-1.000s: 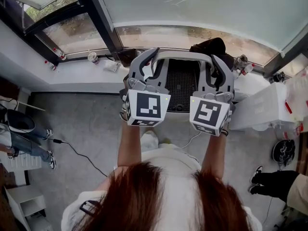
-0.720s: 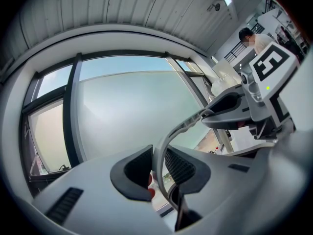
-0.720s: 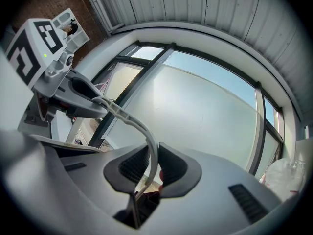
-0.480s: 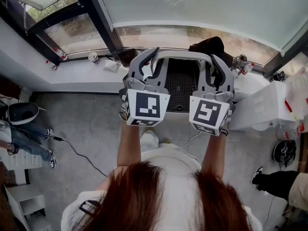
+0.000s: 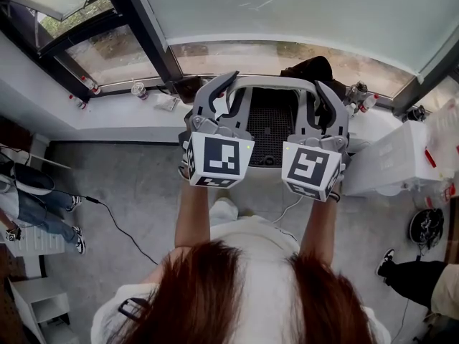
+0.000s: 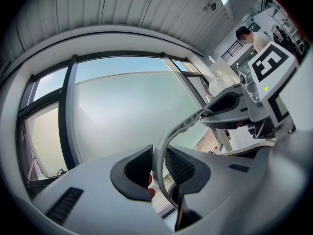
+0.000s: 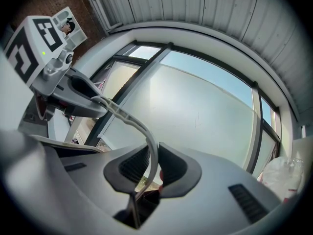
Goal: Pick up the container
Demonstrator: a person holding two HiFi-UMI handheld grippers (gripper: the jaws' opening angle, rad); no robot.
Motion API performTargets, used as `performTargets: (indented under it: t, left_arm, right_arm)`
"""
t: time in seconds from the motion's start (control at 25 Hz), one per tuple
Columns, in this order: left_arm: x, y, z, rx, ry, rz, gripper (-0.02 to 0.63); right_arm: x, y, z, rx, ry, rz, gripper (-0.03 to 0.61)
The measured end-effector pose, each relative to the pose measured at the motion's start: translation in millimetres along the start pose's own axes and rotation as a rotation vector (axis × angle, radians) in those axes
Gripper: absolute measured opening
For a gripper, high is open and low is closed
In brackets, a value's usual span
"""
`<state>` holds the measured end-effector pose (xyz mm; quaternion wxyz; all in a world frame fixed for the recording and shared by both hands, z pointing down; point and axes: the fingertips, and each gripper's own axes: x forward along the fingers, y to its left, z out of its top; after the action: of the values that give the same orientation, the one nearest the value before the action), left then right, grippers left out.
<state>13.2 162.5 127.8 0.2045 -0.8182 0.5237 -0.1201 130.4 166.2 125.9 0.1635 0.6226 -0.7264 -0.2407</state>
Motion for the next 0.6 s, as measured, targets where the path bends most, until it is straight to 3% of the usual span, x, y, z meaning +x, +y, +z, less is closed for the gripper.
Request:
performTargets:
  t: [0.6]
  left_arm:
    - [26, 13, -10, 0.012, 0.013, -0.025, 0.083]
  right_arm:
    - [30, 0, -5, 0.007, 0.024, -0.012, 0.074]
